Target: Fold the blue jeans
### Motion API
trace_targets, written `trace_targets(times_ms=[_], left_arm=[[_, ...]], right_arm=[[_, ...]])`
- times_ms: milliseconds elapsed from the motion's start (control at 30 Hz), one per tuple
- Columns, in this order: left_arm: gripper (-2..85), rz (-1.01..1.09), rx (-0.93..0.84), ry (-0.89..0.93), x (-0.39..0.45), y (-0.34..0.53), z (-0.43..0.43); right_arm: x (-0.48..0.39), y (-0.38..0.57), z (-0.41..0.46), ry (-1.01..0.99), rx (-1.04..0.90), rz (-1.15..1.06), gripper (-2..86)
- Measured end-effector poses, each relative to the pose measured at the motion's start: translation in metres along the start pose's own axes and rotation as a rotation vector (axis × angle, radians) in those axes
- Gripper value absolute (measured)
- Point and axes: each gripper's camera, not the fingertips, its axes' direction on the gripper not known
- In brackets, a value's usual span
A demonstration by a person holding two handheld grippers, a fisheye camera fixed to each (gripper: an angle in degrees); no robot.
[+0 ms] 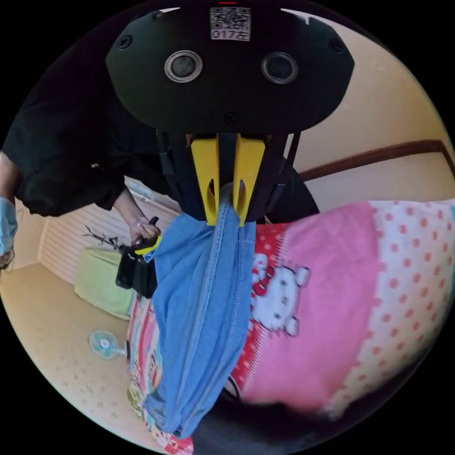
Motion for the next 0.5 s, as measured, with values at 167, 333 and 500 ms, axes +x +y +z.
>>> trace_targets(times_ms=[167, 333, 500], left_arm=[[5.4, 0.010, -0.162, 0.063, 0.028, 0.021, 0.105], [11.3, -0.241, -0.326, -0.271, 0.005, 0.023, 0.173], [13.4, -0.205, -0.191, -0.442, 0.022, 0.008, 0.163]], right_arm=[[-0.029, 0.109, -0.007, 0.182, -0.179, 0.044, 2.8], [0.044, 0.184, -0.002, 0.500, -0.192, 0.554, 6.2], [0.040, 0.175, -0.031, 0.284, 0.147, 0.460, 7.5]])
